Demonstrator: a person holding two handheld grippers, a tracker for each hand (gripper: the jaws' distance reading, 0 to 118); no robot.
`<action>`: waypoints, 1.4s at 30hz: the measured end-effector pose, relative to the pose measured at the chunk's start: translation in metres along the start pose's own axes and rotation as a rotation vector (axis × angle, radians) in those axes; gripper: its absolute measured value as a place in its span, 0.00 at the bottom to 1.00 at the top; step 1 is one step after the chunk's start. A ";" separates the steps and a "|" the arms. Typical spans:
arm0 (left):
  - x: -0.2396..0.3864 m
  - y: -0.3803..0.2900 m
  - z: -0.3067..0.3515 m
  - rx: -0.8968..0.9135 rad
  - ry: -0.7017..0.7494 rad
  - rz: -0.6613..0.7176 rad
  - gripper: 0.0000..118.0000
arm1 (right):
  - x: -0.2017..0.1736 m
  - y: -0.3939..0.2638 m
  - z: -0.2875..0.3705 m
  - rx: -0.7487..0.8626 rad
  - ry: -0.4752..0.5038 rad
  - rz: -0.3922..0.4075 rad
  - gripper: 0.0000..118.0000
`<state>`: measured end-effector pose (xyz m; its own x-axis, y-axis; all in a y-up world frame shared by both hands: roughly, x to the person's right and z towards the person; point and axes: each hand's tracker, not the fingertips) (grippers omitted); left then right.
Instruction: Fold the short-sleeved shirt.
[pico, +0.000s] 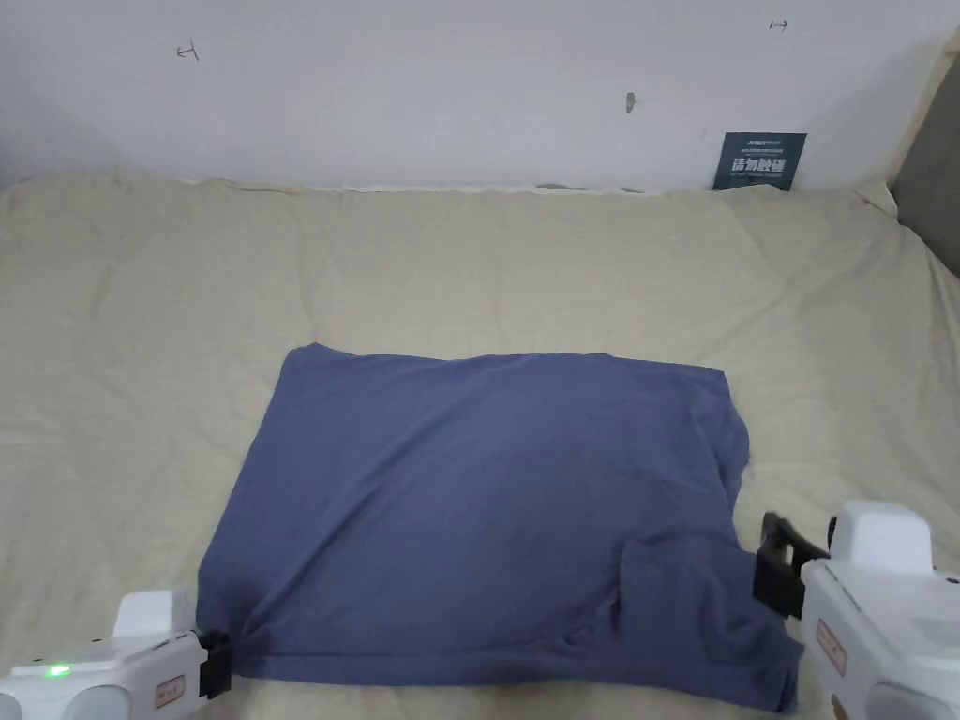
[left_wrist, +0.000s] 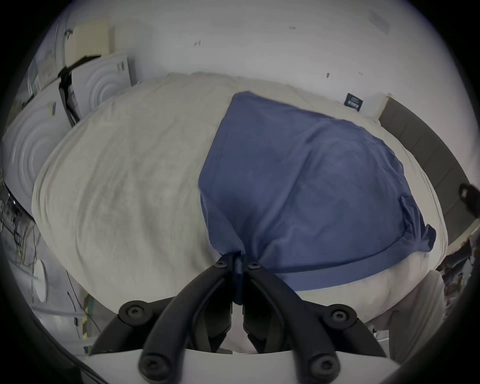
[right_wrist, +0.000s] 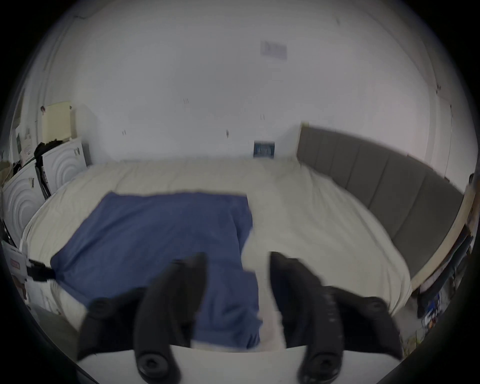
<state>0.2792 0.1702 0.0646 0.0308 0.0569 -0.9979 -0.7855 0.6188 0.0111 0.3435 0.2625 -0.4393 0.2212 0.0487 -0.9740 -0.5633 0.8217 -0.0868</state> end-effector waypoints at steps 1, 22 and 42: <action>0.002 0.003 0.005 0.014 -0.005 0.004 0.05 | 0.005 -0.010 -0.010 -0.050 0.005 -0.018 0.70; -0.007 0.049 0.027 0.122 -0.067 0.165 0.05 | 0.013 -0.042 -0.057 -0.206 0.116 -0.054 0.09; 0.025 0.215 -0.142 -0.024 0.033 0.110 0.05 | -0.010 0.074 -0.247 -0.366 0.042 -0.189 0.09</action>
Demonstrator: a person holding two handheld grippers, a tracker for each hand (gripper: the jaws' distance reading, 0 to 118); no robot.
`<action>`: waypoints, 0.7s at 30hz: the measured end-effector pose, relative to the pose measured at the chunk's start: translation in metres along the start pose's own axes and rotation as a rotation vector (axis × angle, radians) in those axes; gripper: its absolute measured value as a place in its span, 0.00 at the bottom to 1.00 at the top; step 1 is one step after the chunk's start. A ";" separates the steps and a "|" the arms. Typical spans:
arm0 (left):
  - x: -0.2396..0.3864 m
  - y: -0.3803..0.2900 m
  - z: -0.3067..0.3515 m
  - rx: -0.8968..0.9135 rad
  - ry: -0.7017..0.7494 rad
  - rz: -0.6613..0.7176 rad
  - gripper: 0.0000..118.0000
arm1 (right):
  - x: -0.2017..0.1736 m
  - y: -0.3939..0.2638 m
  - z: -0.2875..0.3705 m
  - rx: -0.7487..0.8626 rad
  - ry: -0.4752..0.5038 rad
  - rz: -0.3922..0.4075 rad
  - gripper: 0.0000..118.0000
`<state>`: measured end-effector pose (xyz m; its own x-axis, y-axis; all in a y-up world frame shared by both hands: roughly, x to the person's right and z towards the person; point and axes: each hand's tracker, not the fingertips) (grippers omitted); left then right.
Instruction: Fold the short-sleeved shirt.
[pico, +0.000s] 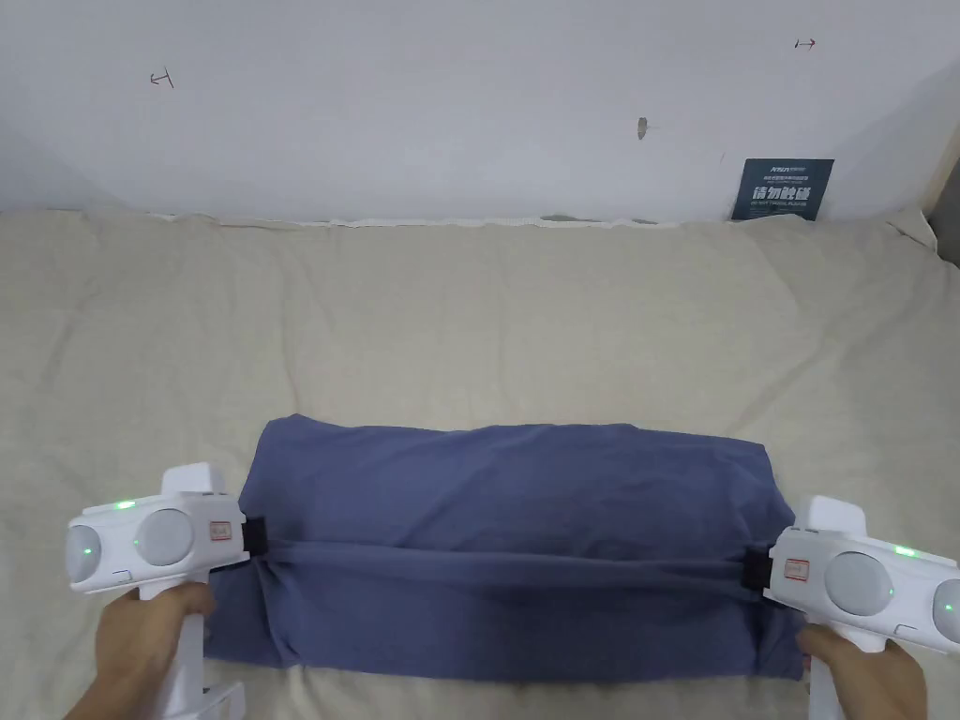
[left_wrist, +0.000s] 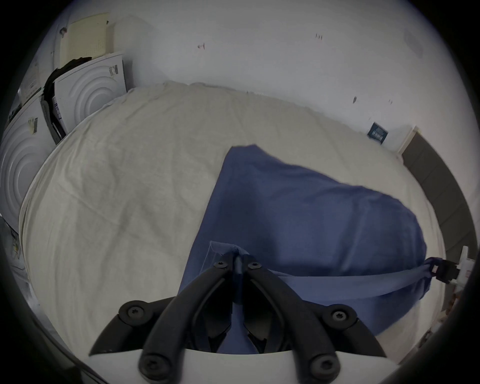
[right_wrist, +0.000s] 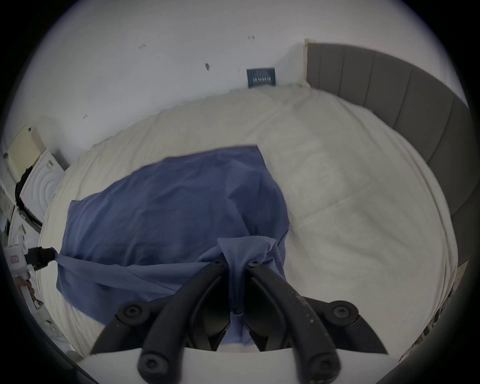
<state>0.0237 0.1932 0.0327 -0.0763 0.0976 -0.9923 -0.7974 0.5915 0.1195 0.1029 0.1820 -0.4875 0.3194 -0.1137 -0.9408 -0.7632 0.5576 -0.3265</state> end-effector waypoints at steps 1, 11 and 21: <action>-0.005 0.002 -0.018 -0.023 0.012 -0.015 0.05 | 0.001 0.001 -0.009 -0.031 -0.009 -0.016 0.09; -0.005 0.000 -0.012 -0.058 0.009 -0.038 0.62 | -0.007 -0.003 0.002 -0.018 -0.041 0.096 0.49; 0.016 -0.017 0.179 0.552 -0.096 -0.081 0.99 | -0.021 -0.016 0.193 0.560 0.059 0.198 0.90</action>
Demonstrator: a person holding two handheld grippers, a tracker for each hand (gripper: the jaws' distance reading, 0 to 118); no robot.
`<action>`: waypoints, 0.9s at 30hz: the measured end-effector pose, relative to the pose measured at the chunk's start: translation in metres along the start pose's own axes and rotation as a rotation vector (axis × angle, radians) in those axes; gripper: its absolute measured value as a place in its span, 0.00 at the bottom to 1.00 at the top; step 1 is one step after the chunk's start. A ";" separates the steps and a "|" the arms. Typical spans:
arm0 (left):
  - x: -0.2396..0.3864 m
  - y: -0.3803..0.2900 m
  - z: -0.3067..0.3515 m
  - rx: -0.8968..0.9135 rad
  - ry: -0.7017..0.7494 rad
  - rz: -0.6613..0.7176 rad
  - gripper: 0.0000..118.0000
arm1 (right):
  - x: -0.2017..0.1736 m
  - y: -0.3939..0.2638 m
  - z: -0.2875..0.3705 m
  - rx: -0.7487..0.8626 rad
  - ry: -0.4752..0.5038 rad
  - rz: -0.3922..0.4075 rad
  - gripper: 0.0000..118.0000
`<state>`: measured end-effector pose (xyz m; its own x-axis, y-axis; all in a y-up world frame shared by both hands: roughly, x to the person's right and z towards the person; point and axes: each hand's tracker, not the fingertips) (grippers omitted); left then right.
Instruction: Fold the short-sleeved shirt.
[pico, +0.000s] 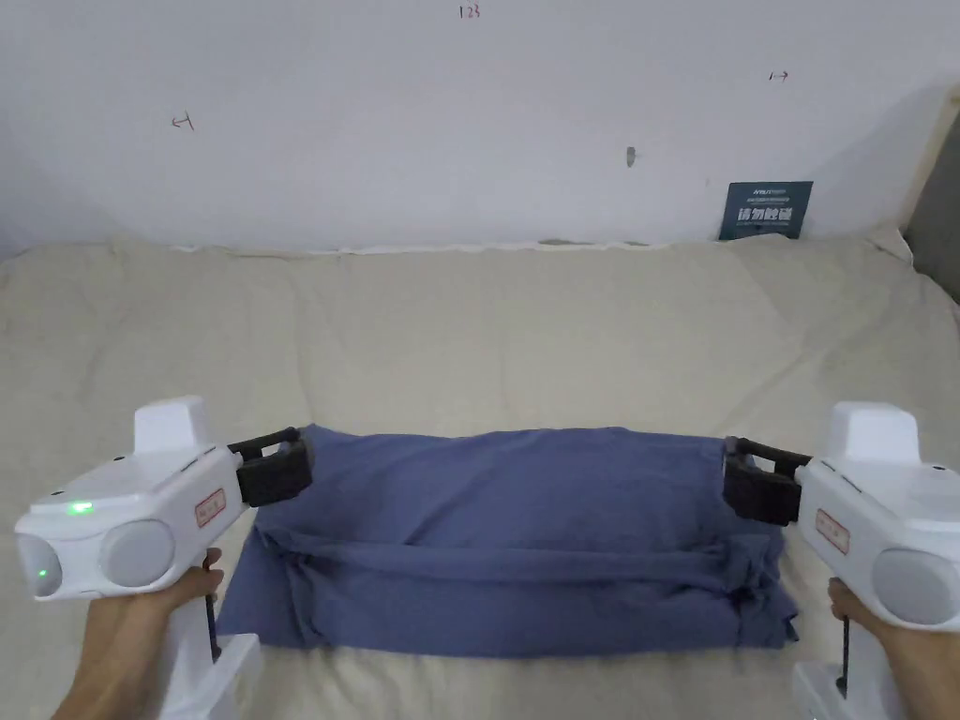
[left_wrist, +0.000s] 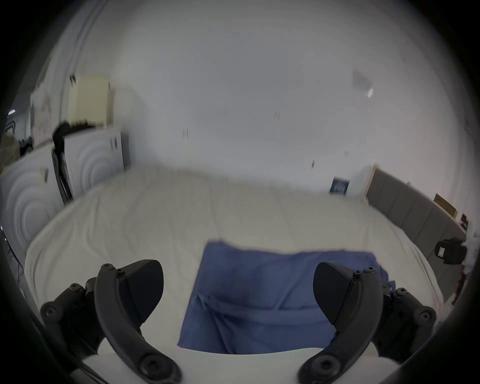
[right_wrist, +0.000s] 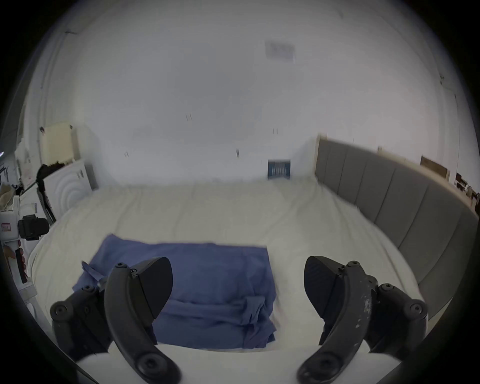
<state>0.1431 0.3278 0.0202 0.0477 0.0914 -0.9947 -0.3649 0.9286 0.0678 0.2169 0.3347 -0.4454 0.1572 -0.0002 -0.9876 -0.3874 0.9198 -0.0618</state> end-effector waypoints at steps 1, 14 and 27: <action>0.004 0.001 0.018 0.066 0.010 -0.017 0.99 | -0.002 0.001 0.016 0.039 0.005 0.011 0.90; 0.034 -0.043 0.105 0.190 -0.003 -0.140 0.07 | -0.018 -0.036 0.101 0.176 -0.004 0.027 0.01; 0.023 -0.040 0.062 0.014 -0.024 -0.123 0.00 | -0.024 -0.028 0.091 0.202 -0.016 0.095 0.01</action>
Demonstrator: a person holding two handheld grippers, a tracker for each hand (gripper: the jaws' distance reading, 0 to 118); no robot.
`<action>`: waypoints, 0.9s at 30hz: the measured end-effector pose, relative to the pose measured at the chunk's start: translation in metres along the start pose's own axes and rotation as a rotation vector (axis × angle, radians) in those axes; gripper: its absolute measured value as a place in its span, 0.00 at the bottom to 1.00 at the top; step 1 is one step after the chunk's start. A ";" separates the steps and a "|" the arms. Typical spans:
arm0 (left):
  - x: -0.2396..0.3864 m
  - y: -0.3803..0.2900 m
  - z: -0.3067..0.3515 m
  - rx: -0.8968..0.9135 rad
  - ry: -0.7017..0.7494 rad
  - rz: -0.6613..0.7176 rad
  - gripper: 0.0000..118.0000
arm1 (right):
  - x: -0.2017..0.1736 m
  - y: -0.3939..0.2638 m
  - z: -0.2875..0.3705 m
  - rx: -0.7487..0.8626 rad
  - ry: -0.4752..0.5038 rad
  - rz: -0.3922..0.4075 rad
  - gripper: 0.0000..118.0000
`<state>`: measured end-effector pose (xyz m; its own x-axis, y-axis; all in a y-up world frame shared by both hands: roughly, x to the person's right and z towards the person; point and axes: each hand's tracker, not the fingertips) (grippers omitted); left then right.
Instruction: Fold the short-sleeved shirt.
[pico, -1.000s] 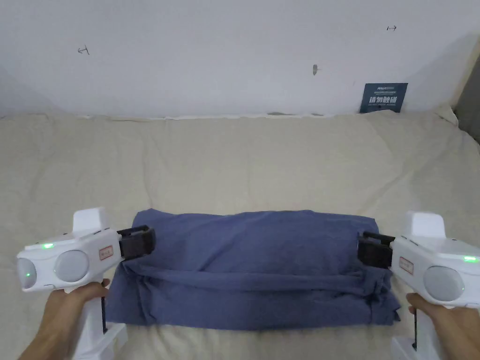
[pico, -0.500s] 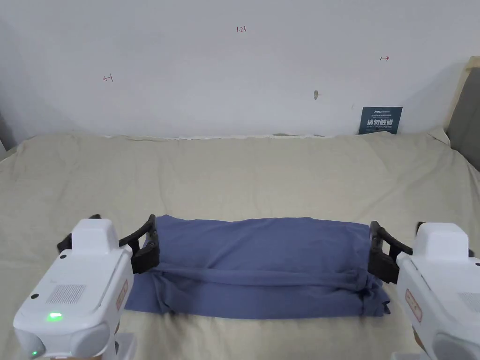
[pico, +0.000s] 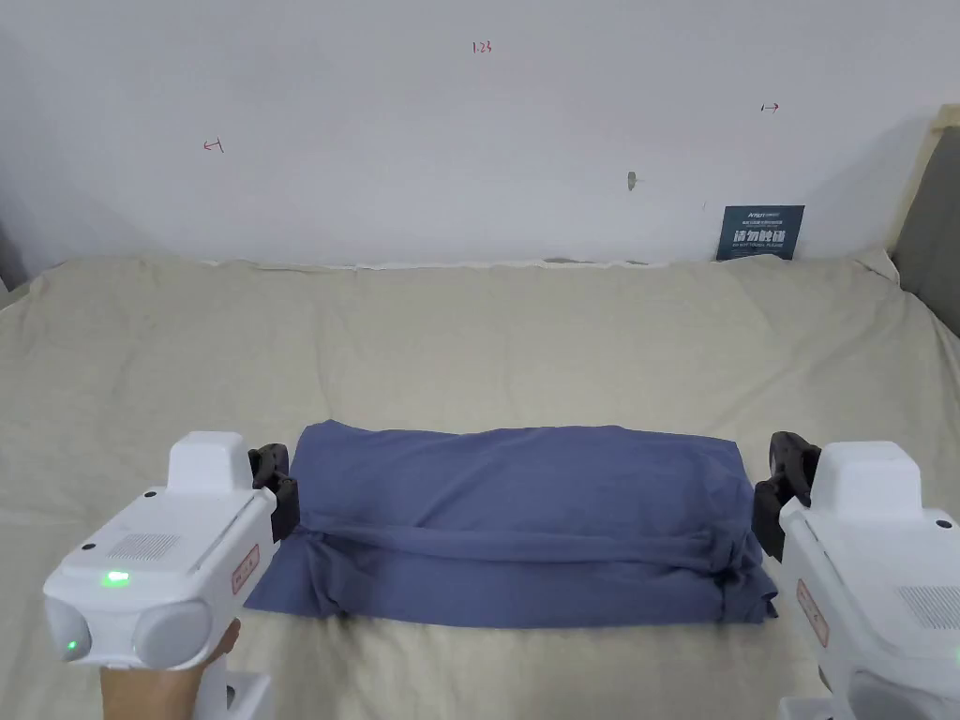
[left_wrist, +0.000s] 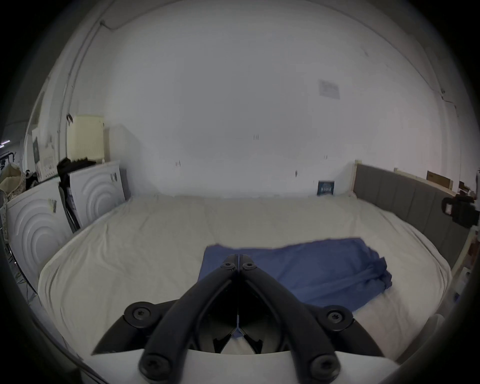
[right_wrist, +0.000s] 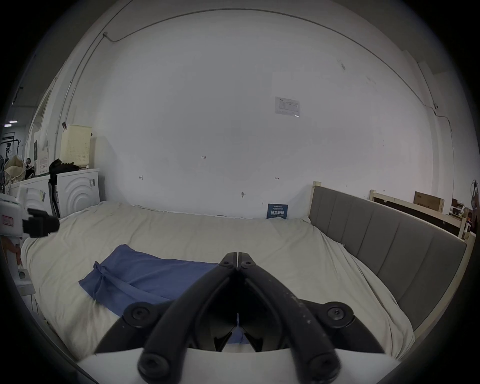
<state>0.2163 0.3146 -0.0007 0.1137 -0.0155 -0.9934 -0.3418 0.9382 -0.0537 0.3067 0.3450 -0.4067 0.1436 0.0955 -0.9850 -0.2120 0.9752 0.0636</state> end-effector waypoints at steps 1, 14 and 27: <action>-0.008 -0.001 -0.014 -0.065 -0.006 0.004 0.00 | 0.000 0.000 -0.004 -0.007 0.004 -0.006 0.01; -0.079 -0.082 -0.157 -0.598 0.095 0.184 0.88 | 0.006 -0.030 -0.065 -0.159 -0.004 -0.053 0.01; -0.065 -0.101 -0.157 -0.625 0.069 0.099 0.05 | 0.033 -0.102 -0.144 -0.540 -0.039 -0.255 0.59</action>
<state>0.0969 0.1665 0.0539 0.0000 0.0190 -0.9998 -0.8301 0.5576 0.0106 0.1936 0.2198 -0.4689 0.2880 -0.1112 -0.9511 -0.6260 0.7298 -0.2749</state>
